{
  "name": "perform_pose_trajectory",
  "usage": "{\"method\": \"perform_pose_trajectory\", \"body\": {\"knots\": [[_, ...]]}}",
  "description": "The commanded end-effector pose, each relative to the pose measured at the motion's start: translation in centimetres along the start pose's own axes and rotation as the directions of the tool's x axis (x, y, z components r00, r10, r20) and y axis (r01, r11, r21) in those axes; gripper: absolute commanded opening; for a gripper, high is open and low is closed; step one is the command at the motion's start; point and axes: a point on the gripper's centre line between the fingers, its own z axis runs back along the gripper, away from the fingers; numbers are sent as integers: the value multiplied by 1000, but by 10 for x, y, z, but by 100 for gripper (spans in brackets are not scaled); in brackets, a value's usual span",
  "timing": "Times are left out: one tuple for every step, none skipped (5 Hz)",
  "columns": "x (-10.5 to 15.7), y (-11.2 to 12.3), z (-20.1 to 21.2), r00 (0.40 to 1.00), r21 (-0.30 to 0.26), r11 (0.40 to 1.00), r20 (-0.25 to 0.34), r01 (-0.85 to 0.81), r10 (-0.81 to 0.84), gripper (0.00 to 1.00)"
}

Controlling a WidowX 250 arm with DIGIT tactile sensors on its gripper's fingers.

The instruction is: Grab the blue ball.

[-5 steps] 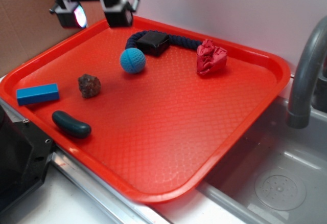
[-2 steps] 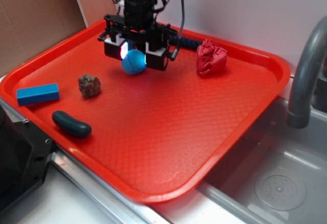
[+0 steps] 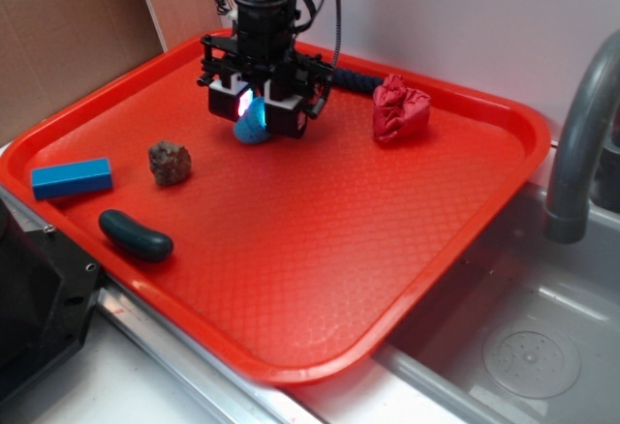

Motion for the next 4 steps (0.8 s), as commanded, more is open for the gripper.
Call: {"method": "perform_pose_trajectory", "body": {"knots": [[-26, 45, 74, 981, -96, 979, 95, 178, -169, 0], [-58, 69, 102, 953, -113, 959, 186, 262, -238, 0], [-71, 81, 112, 945, -115, 954, 210, 277, -249, 0], [-84, 86, 114, 949, -117, 969, 257, 217, -182, 0]]}}
